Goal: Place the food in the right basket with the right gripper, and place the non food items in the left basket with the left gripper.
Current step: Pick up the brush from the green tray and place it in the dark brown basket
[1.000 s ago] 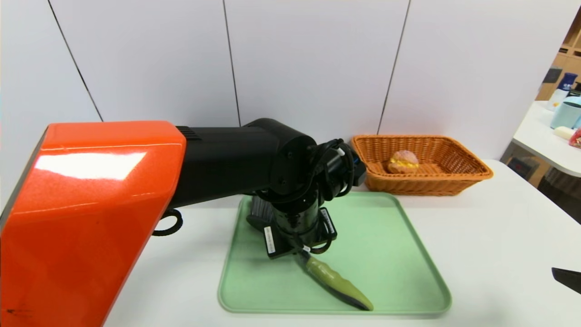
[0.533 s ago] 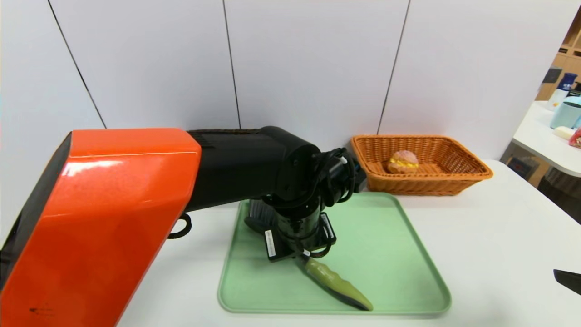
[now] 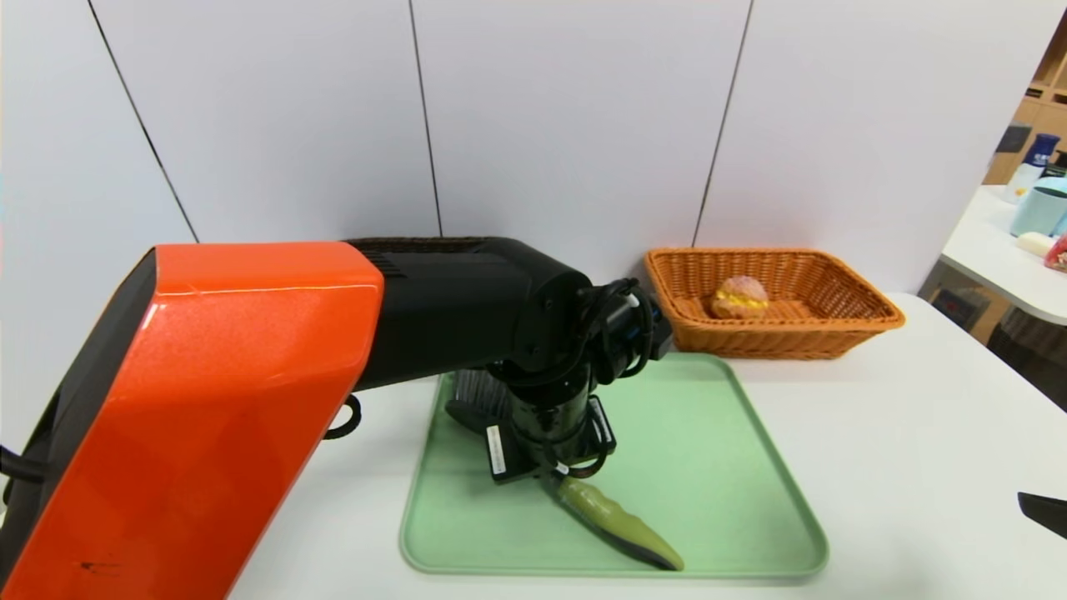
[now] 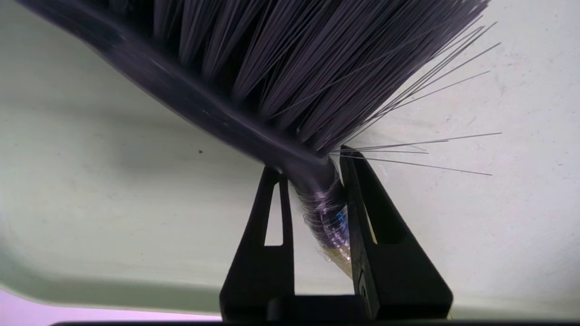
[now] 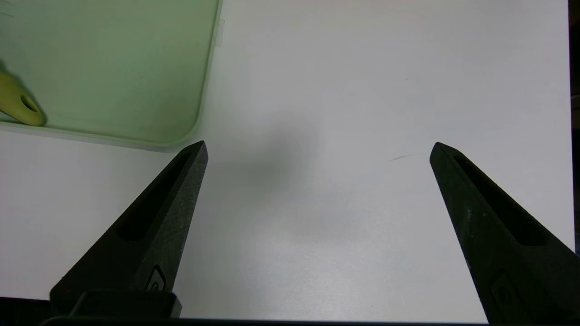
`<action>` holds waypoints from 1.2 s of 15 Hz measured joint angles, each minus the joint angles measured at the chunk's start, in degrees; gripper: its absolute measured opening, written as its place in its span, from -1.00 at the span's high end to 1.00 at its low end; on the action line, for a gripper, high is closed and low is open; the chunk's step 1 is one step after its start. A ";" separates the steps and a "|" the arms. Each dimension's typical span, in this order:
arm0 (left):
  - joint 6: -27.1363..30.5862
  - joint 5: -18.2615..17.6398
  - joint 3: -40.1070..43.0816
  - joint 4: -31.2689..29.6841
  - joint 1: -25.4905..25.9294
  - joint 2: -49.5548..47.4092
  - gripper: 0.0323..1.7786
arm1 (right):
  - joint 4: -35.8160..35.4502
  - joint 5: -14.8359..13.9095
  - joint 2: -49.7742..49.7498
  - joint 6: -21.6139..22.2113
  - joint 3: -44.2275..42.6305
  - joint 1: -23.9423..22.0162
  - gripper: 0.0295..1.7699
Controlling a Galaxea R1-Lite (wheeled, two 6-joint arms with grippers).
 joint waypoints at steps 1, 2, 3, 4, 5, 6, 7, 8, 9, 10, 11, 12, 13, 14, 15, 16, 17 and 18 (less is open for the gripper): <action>-0.04 0.00 0.00 0.11 0.00 -0.01 0.62 | 0.04 0.02 -0.02 0.00 0.00 0.00 -0.91; -0.06 0.01 0.00 0.16 0.00 -0.01 0.62 | 0.06 0.00 -0.06 -0.02 0.00 -0.02 -0.91; -0.11 0.00 0.00 0.20 0.00 0.00 0.62 | 0.15 0.00 -0.13 0.00 0.00 -0.05 -0.91; -0.23 -0.05 0.00 0.24 0.00 0.00 0.62 | 0.20 0.00 -0.20 0.01 0.00 -0.07 -0.91; -0.52 -0.13 0.00 0.38 0.01 -0.01 0.62 | 0.26 0.00 -0.30 0.04 0.06 -0.07 -0.91; -0.91 -0.24 -0.02 0.79 0.06 -0.01 0.62 | 0.26 0.00 -0.41 0.01 0.06 -0.07 -0.91; -1.30 -0.32 -0.02 1.05 0.11 -0.01 0.62 | 0.28 0.00 -0.50 0.00 0.06 -0.07 -0.91; -2.07 -0.44 -0.05 1.16 0.20 0.00 0.62 | 0.26 0.00 -0.67 -0.02 0.17 -0.07 -0.91; -2.62 -0.96 -0.09 1.26 0.28 0.02 0.62 | 0.33 0.00 -0.94 -0.09 0.37 -0.05 -0.91; -3.01 -1.93 -0.13 1.27 0.41 0.07 0.62 | 0.37 -0.02 -1.19 -0.09 0.56 -0.05 -0.91; -3.25 -2.47 -0.16 1.26 0.48 0.11 0.62 | 0.41 -0.07 -1.44 -0.11 0.72 -0.05 -0.91; -3.71 -2.54 -0.16 1.16 0.48 0.16 0.62 | 0.44 -0.07 -1.66 -0.11 0.80 -0.05 -0.91; -4.34 -2.65 -0.17 1.05 0.48 0.18 0.62 | 0.44 -0.09 -1.88 -0.09 0.85 -0.05 -0.91; -4.63 -2.74 -0.20 0.99 0.48 0.22 0.62 | 0.41 -0.09 -1.99 -0.09 0.87 -0.05 -0.91; -5.07 -2.78 -0.22 0.90 0.48 0.27 0.62 | 0.41 -0.09 -2.07 -0.11 0.87 -0.05 -0.91; -5.61 -2.80 -0.30 0.83 0.48 0.29 0.62 | 0.41 -0.11 -2.15 -0.16 0.94 -0.07 -0.91; -5.85 -2.84 -0.37 0.66 0.48 0.33 0.62 | 0.39 -0.09 -2.18 -0.16 1.06 -0.05 -0.91; -5.99 -2.86 -0.39 0.52 0.48 0.35 0.62 | 0.26 -0.09 -2.21 -0.18 1.11 -0.05 -0.91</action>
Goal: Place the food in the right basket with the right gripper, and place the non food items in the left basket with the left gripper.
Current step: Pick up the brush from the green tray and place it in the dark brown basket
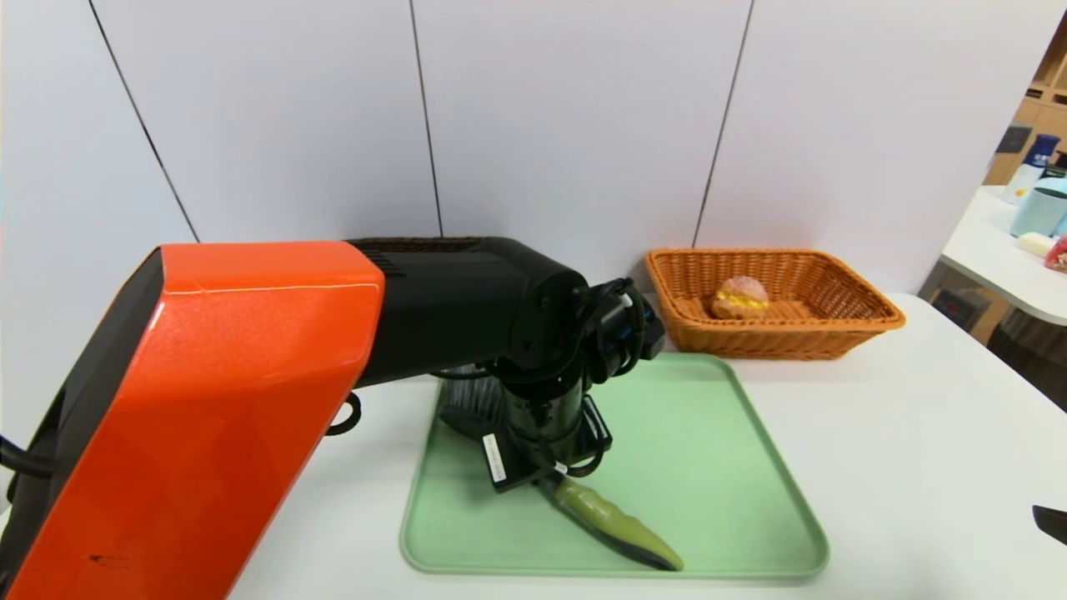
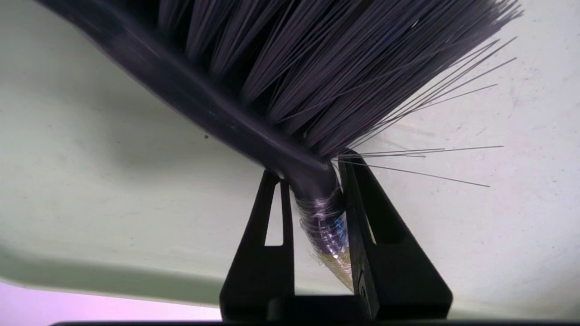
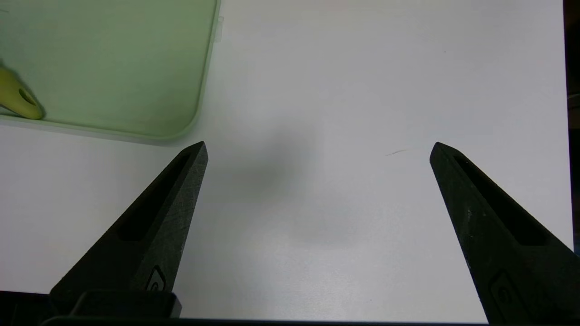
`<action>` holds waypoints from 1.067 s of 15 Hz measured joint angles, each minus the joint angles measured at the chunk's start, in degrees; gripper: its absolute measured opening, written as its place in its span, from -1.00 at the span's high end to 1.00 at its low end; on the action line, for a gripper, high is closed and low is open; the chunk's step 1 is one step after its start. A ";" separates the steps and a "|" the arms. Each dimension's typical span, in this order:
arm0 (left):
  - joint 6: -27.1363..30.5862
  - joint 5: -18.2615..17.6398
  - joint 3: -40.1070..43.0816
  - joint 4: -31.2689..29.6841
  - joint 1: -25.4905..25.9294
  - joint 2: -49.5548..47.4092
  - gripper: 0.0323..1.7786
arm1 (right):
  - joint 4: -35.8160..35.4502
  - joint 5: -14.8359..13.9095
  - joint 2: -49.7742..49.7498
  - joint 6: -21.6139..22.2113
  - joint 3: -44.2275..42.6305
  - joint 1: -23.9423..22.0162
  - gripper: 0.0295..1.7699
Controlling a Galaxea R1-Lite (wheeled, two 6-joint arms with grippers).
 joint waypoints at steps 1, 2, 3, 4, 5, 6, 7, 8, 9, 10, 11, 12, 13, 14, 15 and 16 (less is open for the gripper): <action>-0.33 0.00 -0.02 -0.22 0.00 0.00 0.62 | 0.02 0.00 0.00 0.00 0.02 0.02 -0.91; -0.91 -0.16 -0.02 -0.76 0.02 0.02 0.62 | 0.07 0.00 -0.02 0.00 0.05 0.02 -0.91; -1.30 -0.61 -0.02 -1.27 0.05 -0.02 0.62 | 0.05 -0.02 -0.05 -0.01 0.09 0.02 -0.91; -1.57 -1.23 -0.02 -1.46 0.06 -0.06 0.62 | 0.00 -0.02 -0.06 -0.01 0.17 0.05 -0.91; -1.66 -1.84 -0.02 -1.61 0.00 -0.26 0.62 | -0.04 0.00 -0.09 0.00 0.35 0.02 -0.91; -1.71 -2.78 0.00 -1.66 -0.04 -0.55 0.62 | -0.09 -0.05 -0.11 0.00 0.68 0.05 -0.91; -1.83 -3.57 0.02 -1.69 -0.06 -0.88 0.62 | -0.15 -0.02 -0.11 0.02 0.99 0.05 -0.91; -1.88 -3.80 0.00 -1.66 -0.04 -1.18 0.62 | -0.26 0.00 -0.11 0.00 1.22 0.05 -0.91; -2.10 -3.91 0.00 -1.66 0.00 -1.46 0.62 | -0.24 0.01 -0.11 -0.04 1.40 0.06 -0.91; -2.38 -4.35 -0.02 -1.57 0.05 -1.99 0.68 | -0.26 -0.02 -0.11 -0.01 1.55 0.06 -0.91; -2.54 -4.92 -0.05 -1.63 0.00 -2.38 0.71 | -0.26 0.04 -0.11 -0.01 1.68 0.06 -0.91; -2.57 -5.01 -0.05 -1.68 0.00 -2.68 0.71 | -0.26 0.01 -0.11 -0.01 1.77 0.06 -0.91; -2.68 -5.03 -0.05 -1.72 0.05 -2.89 0.71 | -0.26 0.00 -0.13 -0.01 1.84 0.06 -0.91; -2.78 -5.07 -0.05 -1.77 0.06 -3.11 0.71 | -0.24 -0.02 -0.22 0.00 1.88 0.06 -0.91; -2.84 -5.07 -0.05 -1.80 0.09 -3.30 0.71 | -0.26 0.01 -0.35 -0.01 2.12 0.06 -0.91; -2.84 -5.10 -0.05 -1.80 0.05 -3.39 0.71 | -0.24 0.00 -0.46 -0.01 2.38 0.06 -0.91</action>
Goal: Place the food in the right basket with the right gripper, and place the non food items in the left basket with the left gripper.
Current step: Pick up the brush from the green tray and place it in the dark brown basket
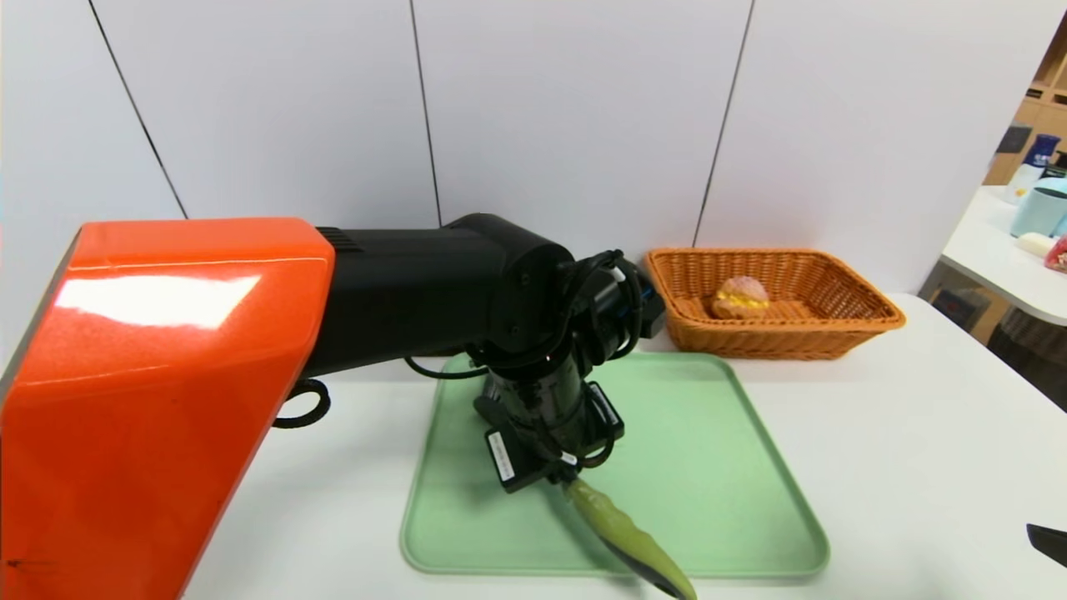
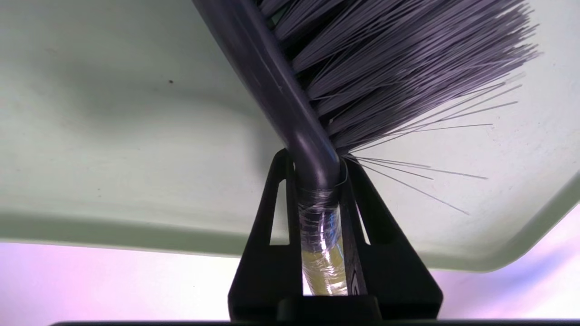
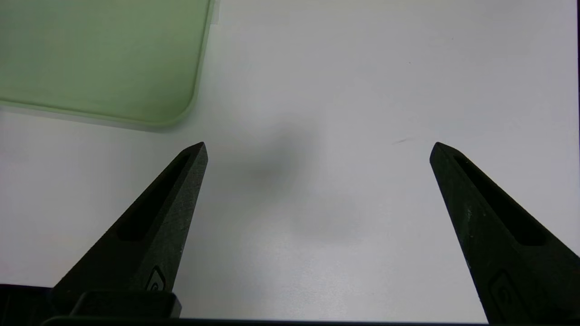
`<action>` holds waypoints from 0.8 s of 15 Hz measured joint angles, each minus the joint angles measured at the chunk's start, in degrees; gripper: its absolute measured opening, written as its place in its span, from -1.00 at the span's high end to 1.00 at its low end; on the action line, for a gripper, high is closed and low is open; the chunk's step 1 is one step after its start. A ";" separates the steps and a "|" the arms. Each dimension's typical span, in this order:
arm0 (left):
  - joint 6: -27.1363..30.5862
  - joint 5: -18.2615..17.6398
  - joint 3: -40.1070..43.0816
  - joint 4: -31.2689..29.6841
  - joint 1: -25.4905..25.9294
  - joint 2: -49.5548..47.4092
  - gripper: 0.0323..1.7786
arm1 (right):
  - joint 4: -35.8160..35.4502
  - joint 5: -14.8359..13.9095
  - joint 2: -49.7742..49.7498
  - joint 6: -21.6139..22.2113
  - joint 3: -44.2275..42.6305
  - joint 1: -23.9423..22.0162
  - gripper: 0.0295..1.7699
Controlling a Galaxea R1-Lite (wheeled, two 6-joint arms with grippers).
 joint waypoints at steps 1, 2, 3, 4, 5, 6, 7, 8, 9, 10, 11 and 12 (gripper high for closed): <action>0.00 0.02 0.00 -0.02 -0.05 -0.06 0.71 | -0.01 -0.02 -0.11 -0.02 0.11 0.00 -0.92; 0.00 0.02 0.00 -0.05 -0.05 -0.26 0.71 | -0.01 0.00 -0.20 0.00 0.16 0.00 -0.92; 0.00 0.05 0.00 0.01 0.00 -0.63 0.71 | -0.01 0.00 -0.26 0.00 0.21 0.00 -0.92; 0.02 0.05 0.00 0.17 0.01 -1.07 0.71 | -0.01 0.00 -0.32 0.00 0.21 0.00 -0.92; 0.22 0.05 0.00 0.32 0.00 -1.71 0.71 | -0.01 -0.02 -0.34 0.01 0.27 -0.01 -0.92; 0.38 0.06 0.00 0.48 -0.11 -2.32 0.71 | -0.01 -0.02 -0.34 0.00 0.32 -0.01 -0.92; 0.59 0.05 0.00 0.59 -0.24 -3.08 0.71 | 0.00 -0.02 -0.30 0.00 0.32 0.00 -0.92; 0.66 0.09 0.00 0.63 -0.49 -3.78 0.71 | -0.01 -0.02 -0.28 -0.02 0.32 0.00 -0.92; 0.74 0.06 0.00 0.63 -0.82 -4.46 0.71 | -0.01 -0.05 -0.23 0.01 0.32 0.00 -0.92; 0.83 -0.02 0.00 0.63 -1.16 -5.07 0.71 | -0.01 -0.02 -0.23 -0.02 0.33 0.00 -0.92; 0.94 -0.35 0.00 0.65 -1.51 -5.63 0.71 | -0.04 -0.07 -0.23 0.00 0.43 0.00 -0.92; 0.96 -0.72 0.00 0.65 -1.67 -6.12 0.71 | -0.01 -0.10 -0.26 0.00 0.68 0.00 -0.92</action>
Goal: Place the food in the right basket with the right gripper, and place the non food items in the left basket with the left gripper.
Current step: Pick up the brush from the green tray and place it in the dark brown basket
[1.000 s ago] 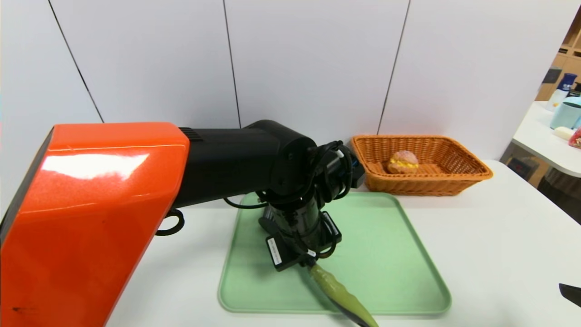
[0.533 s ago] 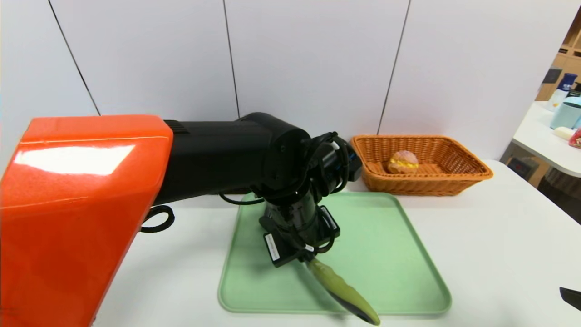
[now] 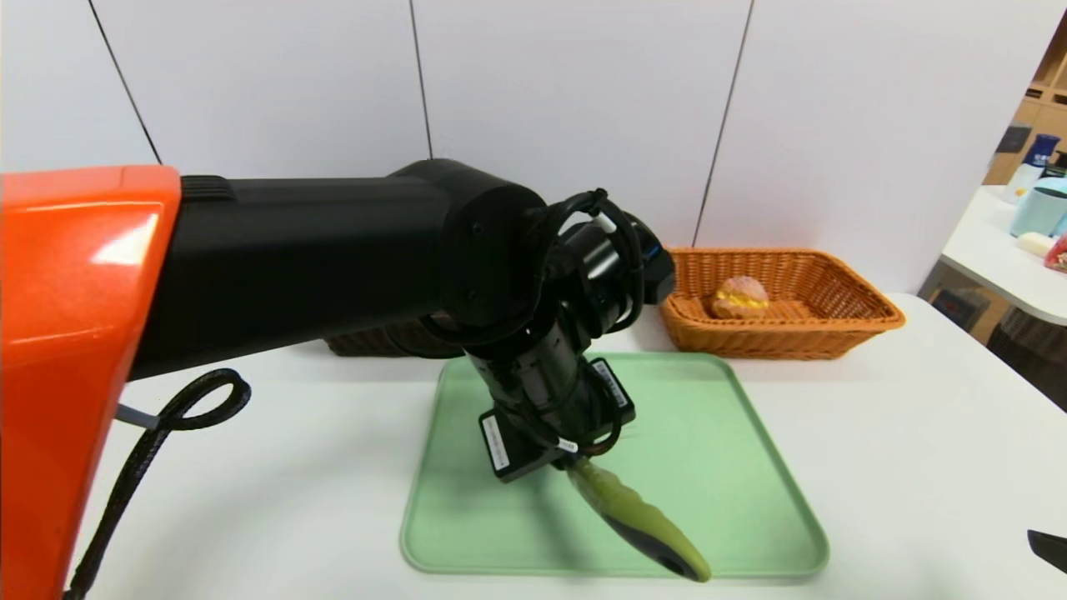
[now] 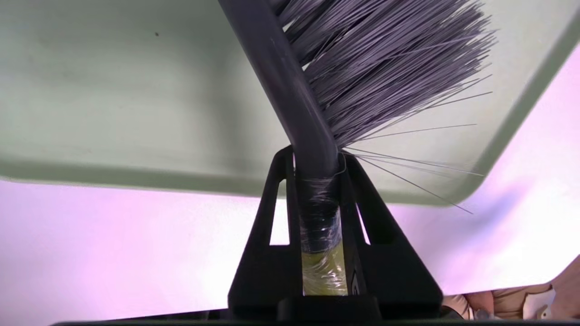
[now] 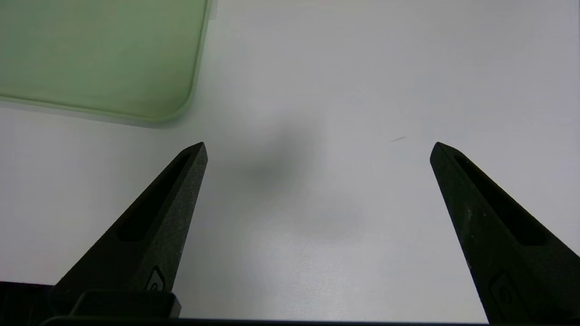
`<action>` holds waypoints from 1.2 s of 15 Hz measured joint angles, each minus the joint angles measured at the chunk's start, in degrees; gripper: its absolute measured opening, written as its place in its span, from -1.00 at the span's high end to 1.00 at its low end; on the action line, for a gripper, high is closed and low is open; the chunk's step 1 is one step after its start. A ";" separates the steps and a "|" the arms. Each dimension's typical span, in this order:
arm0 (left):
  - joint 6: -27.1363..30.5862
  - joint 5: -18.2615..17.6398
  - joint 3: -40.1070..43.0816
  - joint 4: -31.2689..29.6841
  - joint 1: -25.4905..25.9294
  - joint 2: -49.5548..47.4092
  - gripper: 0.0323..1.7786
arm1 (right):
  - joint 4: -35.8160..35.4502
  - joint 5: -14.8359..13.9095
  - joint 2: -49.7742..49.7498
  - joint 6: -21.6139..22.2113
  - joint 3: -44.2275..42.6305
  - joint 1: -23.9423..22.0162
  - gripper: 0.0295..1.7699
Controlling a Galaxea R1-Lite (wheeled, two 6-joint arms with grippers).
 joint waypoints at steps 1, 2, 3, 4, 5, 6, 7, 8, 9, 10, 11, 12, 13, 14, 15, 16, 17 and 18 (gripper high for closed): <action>0.00 -0.09 0.00 -0.04 -0.09 -0.46 0.71 | 0.01 0.00 -0.05 0.04 0.24 0.00 -0.92; -0.02 -0.27 0.00 -0.04 -0.15 -0.91 0.71 | 0.00 -0.01 -0.06 0.09 0.38 0.00 -0.92; -0.05 -0.52 0.00 -0.04 -0.30 -1.41 0.71 | 0.00 0.00 -0.06 0.09 0.41 -0.01 -0.92; -0.06 -1.16 0.00 -0.09 -0.50 -2.16 0.71 | 0.00 0.00 -0.09 0.09 0.48 -0.01 -0.92; -0.09 -1.68 0.00 -0.15 -0.65 -3.00 0.71 | 0.01 -0.01 -0.11 0.09 0.48 -0.01 -0.92; -0.02 -1.88 0.00 -0.15 -0.76 -3.80 0.71 | 0.00 -0.01 -0.11 0.09 0.48 -0.01 -0.92; -0.02 -2.15 0.00 -0.22 -0.94 -4.68 0.71 | 0.01 -0.01 -0.11 0.09 0.50 -0.01 -0.92; 0.05 -2.47 0.00 -0.30 -1.13 -5.44 0.71 | 0.00 -0.01 -0.13 0.09 0.63 -0.01 -0.92; 0.06 -2.99 0.00 -0.44 -1.24 -6.18 0.71 | 0.00 0.00 -0.16 0.09 0.72 -0.01 -0.92; 0.09 -3.79 0.00 -0.54 -1.33 -6.89 0.71 | 0.01 -0.01 -0.16 0.09 0.83 -0.04 -0.92; 0.11 -4.51 0.00 -0.63 -1.35 -7.56 0.71 | 0.00 -0.04 -0.17 0.11 1.01 -0.04 -0.92; 0.44 -4.78 0.00 -1.24 -1.39 -8.33 0.71 | 0.00 -0.06 -0.17 0.09 1.13 -0.06 -0.92; 1.24 -4.92 0.00 -2.16 -1.49 -9.12 0.71 | 0.00 -0.09 -0.17 0.11 1.33 -0.09 -0.92; 2.26 -5.06 0.00 -3.10 -1.61 -10.03 0.71 | 0.01 -0.09 -0.20 0.11 1.55 -0.09 -0.92; 2.86 -5.11 0.00 -4.45 -1.72 -11.08 0.71 | 0.00 -0.09 -0.20 0.11 1.65 -0.09 -0.92; 3.06 -5.03 0.00 -5.72 -1.72 -12.07 0.71 | 0.00 -0.06 -0.22 0.12 1.84 -0.09 -0.92; 3.22 -5.03 0.00 -7.06 -1.74 -13.07 0.71 | -0.02 -0.06 -0.22 0.15 2.06 -0.09 -0.92; 3.32 -5.08 0.00 -8.28 -1.77 -14.12 0.71 | -0.05 -0.10 -0.22 0.17 2.26 -0.09 -0.92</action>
